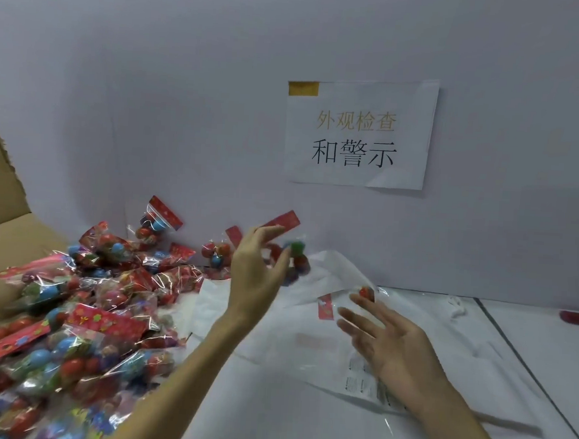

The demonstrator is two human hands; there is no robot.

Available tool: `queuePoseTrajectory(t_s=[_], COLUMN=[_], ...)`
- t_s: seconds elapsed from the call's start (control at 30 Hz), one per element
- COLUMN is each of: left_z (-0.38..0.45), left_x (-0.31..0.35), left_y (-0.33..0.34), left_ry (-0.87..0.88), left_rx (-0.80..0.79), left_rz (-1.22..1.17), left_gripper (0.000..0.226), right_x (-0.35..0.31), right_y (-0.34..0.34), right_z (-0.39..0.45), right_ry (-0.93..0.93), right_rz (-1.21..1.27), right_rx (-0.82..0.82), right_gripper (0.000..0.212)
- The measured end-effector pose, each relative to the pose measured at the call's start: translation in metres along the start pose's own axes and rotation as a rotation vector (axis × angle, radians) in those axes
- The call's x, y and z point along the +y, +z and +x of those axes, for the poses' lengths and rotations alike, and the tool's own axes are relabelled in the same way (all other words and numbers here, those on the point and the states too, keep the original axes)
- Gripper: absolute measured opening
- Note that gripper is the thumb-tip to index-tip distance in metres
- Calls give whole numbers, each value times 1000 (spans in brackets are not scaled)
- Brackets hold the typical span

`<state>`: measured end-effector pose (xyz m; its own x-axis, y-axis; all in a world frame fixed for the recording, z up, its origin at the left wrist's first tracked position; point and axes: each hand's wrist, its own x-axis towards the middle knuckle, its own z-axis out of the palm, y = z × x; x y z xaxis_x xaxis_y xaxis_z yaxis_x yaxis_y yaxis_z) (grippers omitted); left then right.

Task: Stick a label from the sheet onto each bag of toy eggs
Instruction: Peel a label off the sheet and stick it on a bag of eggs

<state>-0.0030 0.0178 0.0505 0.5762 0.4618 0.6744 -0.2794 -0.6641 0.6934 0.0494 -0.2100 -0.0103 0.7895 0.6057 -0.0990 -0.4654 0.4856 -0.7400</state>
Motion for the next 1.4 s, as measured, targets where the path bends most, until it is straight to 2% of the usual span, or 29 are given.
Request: queuePoseTrajectory(t_s=[0.07, 0.13, 0.2, 0.3, 0.33, 0.37, 0.43, 0.5, 0.7, 0.8, 0.87, 0.93, 1.07, 1.13, 1.2, 1.3, 1.4], left_z=[-35, -63, -79, -84, -84, -83, -80, -80, -81, -84, -83, -79, -70, -66, -64, -64, -62], left_x=[15, 15, 6, -4, -7, -9, -12, -14, -9, -11, -15, -20, -16, -11, -8, -9, -12], left_y=[19, 34, 42, 44, 43, 42, 41, 43, 49, 55, 54, 49, 39, 39, 36, 33, 34], left_ry=[31, 6, -59, -270, -355, -440, -552, -559, -492, -474, -472, -460, -472, -653, -850, -861, -882], left_rx=[-34, -63, -81, -156, -181, -192, -194, -193, -163, -108, -50, -48, -86, -197, -301, -346, -322], left_rz=[-100, -174, -287, -470, -498, -534, -607, -580, -543, -399, -324, -369, -432, -611, -803, -1003, -1031], left_gripper=[38, 43, 57, 93, 95, 89, 61, 34, 23, 9, 9, 8, 31, 53, 64, 48, 42], right_x=[7, 11, 12, 11, 10, 10, 9, 9, 9, 9, 7, 5, 5, 5, 5, 7, 9], right_y=[0, 4, 6, 2, 2, 2, 4, 5, 4, 4, 4, 5, 7, 6, 4, 3, 3], right_z=[0, 0, 1, 4, 3, 3, 2, 2, 1, 2, -1, -5, -4, -3, -5, -5, -1], right_ry=[-31, -63, -135, -229, -271, -317, -389, -373, -381, -360, -304, -294, -510, -552, -526, -457, -431], right_rz=[-65, -188, -279, -392, -474, -578, -732, -766, -753, -777, -824, -840, -978, -985, -926, -955, -884], right_rx=[-81, -105, -10, 181, 227, 255, 251, 234, 323, 323, 197, 104, 181, 179, 153, 97, 139], right_gripper=[55, 53, 48, 41, 41, 41, 39, 36, 42, 41, 37, 34, 32, 36, 35, 39, 49])
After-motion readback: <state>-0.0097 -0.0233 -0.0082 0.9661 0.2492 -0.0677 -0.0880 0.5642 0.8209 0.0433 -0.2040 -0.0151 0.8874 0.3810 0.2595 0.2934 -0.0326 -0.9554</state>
